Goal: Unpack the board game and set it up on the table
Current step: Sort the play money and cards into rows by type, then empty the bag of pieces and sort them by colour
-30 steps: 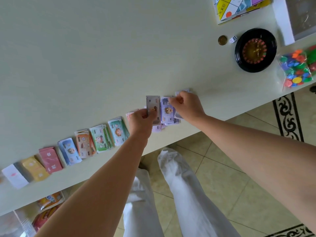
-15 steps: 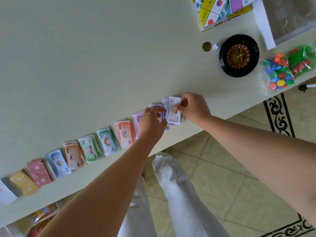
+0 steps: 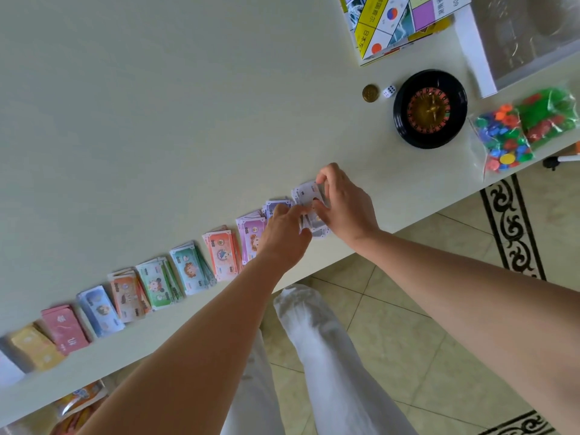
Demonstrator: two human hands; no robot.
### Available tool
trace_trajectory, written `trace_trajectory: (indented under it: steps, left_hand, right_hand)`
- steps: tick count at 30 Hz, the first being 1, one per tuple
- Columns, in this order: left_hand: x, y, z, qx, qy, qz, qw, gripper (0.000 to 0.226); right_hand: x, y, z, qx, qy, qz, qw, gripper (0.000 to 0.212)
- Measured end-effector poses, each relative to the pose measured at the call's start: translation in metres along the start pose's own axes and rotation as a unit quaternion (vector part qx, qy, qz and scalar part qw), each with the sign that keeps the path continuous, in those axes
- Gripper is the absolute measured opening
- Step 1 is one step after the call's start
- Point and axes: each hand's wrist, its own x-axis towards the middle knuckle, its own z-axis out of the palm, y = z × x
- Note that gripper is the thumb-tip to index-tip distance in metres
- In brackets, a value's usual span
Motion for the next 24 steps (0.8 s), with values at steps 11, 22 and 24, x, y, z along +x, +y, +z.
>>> trace_trajectory:
  steps: [11,22,24]
  left_hand:
    - [-0.016,-0.025,-0.004,0.082,0.038,0.04,0.995,0.053]
    - [-0.021,-0.015,-0.016,0.091,0.019,0.033,0.995,0.038]
    - [-0.025,-0.011,-0.021,0.099,-0.016,0.046,0.994,0.036]
  right_hand:
    - [-0.002,-0.007,0.015,-0.06,-0.095,0.051,0.992,0.032]
    - [-0.003,-0.019,-0.001,0.027,-0.044,0.11,0.993,0.022]
    - [-0.004,-0.016,-0.009,0.07,-0.043,0.132,0.988,0.022]
